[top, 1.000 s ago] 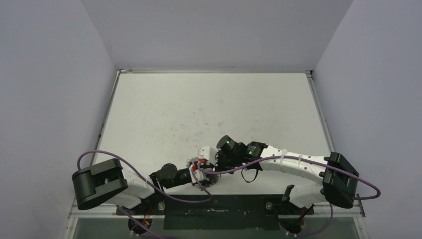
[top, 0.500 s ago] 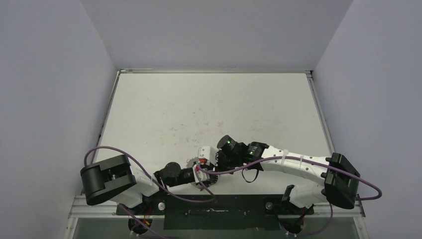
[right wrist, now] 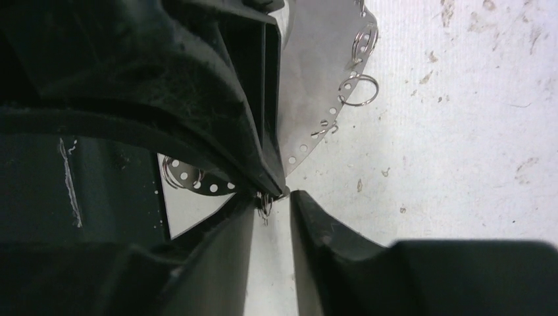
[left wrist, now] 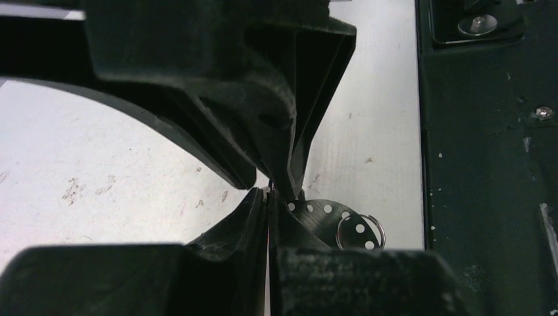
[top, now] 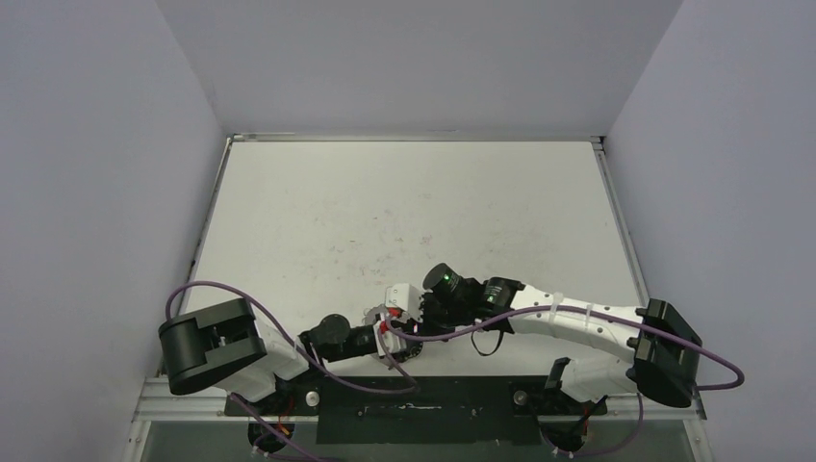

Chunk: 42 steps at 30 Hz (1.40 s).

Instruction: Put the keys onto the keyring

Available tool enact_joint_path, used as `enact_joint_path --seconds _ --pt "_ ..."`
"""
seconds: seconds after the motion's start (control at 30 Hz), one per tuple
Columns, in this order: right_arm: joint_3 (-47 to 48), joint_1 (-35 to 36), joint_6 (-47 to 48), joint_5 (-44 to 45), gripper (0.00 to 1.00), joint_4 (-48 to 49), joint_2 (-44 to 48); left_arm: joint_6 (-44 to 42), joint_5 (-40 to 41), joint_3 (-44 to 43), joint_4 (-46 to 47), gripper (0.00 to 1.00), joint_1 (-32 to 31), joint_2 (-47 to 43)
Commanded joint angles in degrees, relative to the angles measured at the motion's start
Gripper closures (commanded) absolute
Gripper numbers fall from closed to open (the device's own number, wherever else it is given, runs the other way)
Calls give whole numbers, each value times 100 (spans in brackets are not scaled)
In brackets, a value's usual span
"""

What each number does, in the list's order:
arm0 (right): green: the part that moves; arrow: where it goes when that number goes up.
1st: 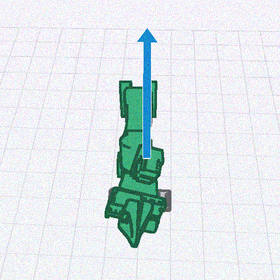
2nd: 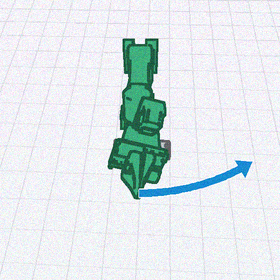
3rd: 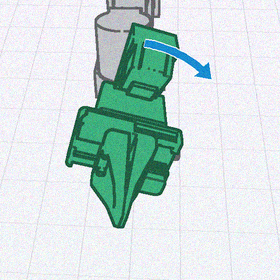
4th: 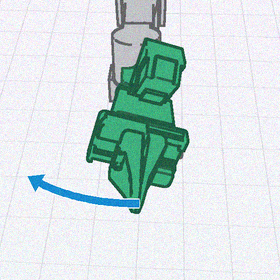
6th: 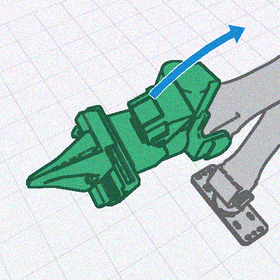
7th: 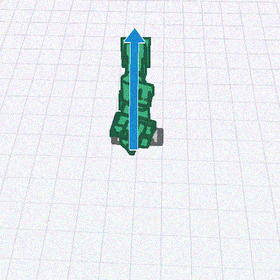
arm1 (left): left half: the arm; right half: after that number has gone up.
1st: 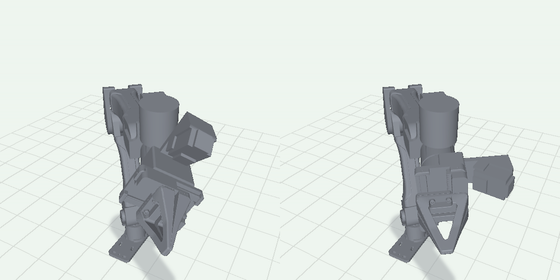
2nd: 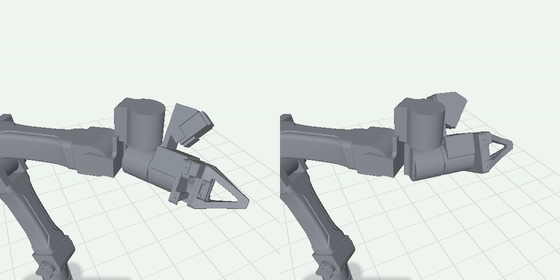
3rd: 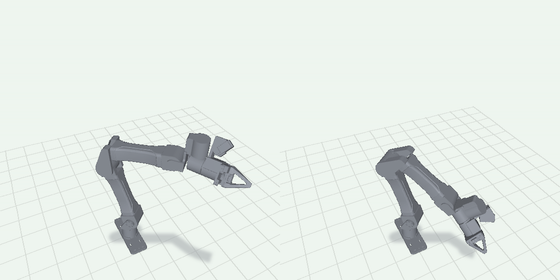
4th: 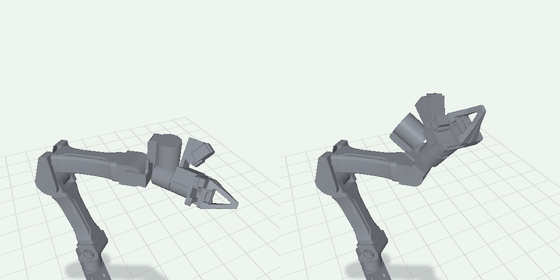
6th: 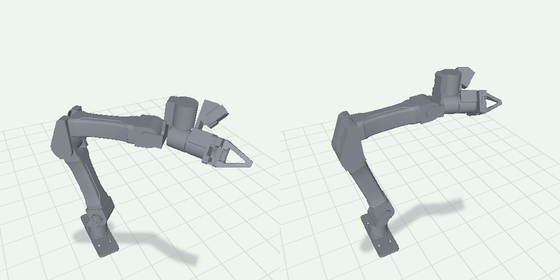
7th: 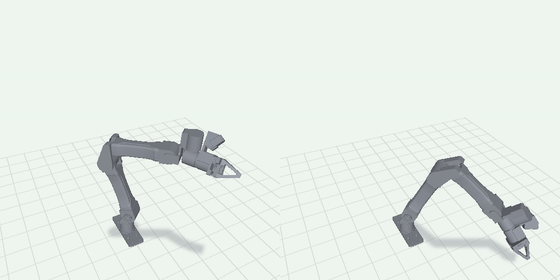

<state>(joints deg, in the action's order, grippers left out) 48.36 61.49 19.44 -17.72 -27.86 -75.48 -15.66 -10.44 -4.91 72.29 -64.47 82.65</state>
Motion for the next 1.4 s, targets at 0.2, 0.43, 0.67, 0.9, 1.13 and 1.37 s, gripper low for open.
enact_joint_path --seconds 0.2,0.43,0.67,0.9,1.13,1.37 --pt "-887 -475 69 -795 60 1353 1558 202 98 166 151 100 -40 -756" --pt "-1407 -857 116 -1618 66 1928 1967 195 147 266 -399 100 -40 -1493" --pt "-1738 -858 106 -2043 66 2689 2061 196 243 356 -996 100 -48 -2280" --pt "-1839 -850 -150 -2169 67 3367 1924 208 305 433 -1273 100 -57 -2694" --pt "-1713 -835 -229 -2308 78 3565 1551 204 307 454 -1320 100 -57 -2779" --pt "-1765 -832 -178 -2276 82 3566 1476 200 314 464 -1348 100 -57 -2843"
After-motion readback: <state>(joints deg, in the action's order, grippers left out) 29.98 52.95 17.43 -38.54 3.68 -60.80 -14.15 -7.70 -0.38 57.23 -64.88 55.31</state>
